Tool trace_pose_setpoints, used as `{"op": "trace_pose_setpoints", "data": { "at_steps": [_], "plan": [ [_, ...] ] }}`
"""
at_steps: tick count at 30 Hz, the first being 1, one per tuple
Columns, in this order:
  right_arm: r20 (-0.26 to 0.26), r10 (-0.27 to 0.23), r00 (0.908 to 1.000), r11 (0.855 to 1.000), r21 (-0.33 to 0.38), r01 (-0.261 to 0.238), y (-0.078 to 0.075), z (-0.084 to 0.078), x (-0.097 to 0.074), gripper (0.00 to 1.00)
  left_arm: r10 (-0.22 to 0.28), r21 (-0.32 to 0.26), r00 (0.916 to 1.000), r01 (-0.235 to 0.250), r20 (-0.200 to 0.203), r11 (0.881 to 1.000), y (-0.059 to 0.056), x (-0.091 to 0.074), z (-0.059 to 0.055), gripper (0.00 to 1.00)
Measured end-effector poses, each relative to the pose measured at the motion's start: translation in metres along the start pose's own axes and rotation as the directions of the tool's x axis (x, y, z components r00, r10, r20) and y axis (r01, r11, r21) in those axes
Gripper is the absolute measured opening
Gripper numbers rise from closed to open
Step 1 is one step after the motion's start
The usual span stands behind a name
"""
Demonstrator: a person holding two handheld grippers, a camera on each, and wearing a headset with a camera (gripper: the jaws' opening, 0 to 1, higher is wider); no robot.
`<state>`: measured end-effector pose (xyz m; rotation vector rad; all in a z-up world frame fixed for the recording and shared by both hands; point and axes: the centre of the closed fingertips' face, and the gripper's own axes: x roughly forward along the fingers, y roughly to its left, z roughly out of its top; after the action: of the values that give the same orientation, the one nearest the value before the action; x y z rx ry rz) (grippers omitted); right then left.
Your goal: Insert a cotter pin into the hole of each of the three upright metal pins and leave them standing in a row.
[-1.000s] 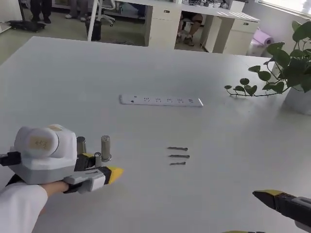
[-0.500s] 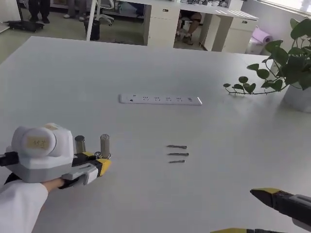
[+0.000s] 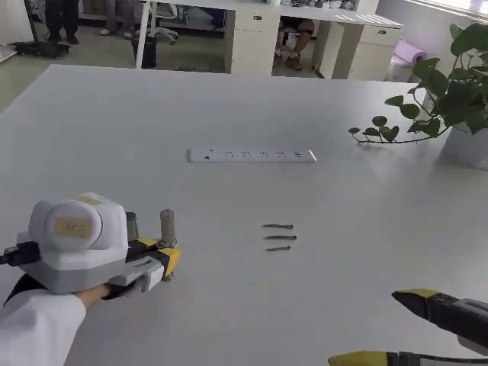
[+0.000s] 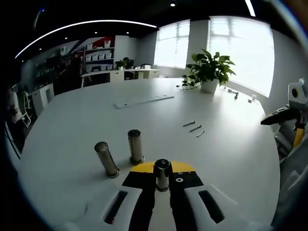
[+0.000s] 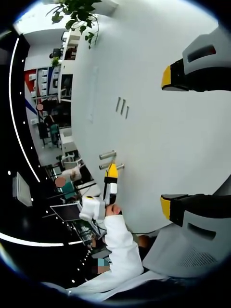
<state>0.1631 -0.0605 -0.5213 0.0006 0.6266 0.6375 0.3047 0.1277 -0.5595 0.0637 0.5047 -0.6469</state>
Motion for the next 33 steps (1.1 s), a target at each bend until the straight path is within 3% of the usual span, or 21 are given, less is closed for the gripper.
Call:
{"op": "trace_pose_setpoints", "data": {
  "at_steps": [4,7,11,15,19,29,31,33],
  "plan": [
    [0.009,0.006,0.9999,1.0,-0.001,-0.006,0.003,-0.001,-0.003,0.86,0.023,-0.012,0.9997,-0.023,0.001,1.0,-0.007,-0.007,0.0,0.07],
    [0.016,0.004,0.9999,1.0,0.0,-0.004,0.003,-0.001,-0.005,0.87,0.049,0.034,0.9988,-0.049,-0.002,0.998,-0.01,-0.011,-0.002,0.07],
    [0.024,0.008,0.9997,1.0,-0.007,-0.008,0.003,0.0,-0.008,0.87,0.054,-0.003,0.9986,-0.054,0.0,0.999,-0.016,-0.016,-0.006,0.07],
    [0.029,0.012,0.9995,1.0,-0.015,-0.011,0.003,0.0,-0.01,0.87,0.113,0.0,0.9932,-0.113,-0.028,0.994,-0.014,-0.018,-0.014,0.07],
    [0.032,0.018,0.9993,1.0,-0.011,-0.018,0.004,0.0,-0.011,0.87,0.14,-0.022,0.9898,-0.14,-0.028,0.99,-0.014,-0.018,-0.016,0.07],
    [0.041,0.024,0.9989,1.0,-0.011,-0.023,0.003,0.0,-0.012,0.87,0.154,-0.046,0.9878,-0.155,-0.022,0.987,-0.017,-0.014,-0.02,0.07],
    [0.04,0.023,0.9989,1.0,-0.012,-0.022,0.003,0.0,-0.012,0.87,0.175,0.018,0.9845,-0.175,-0.005,0.984,-0.016,-0.014,-0.016,0.07],
    [0.039,0.023,0.999,1.0,-0.01,-0.022,0.003,-0.001,-0.012,0.87,0.166,0.002,0.9861,-0.166,-0.001,0.986,-0.019,-0.012,-0.016,0.07]
  ]
}}
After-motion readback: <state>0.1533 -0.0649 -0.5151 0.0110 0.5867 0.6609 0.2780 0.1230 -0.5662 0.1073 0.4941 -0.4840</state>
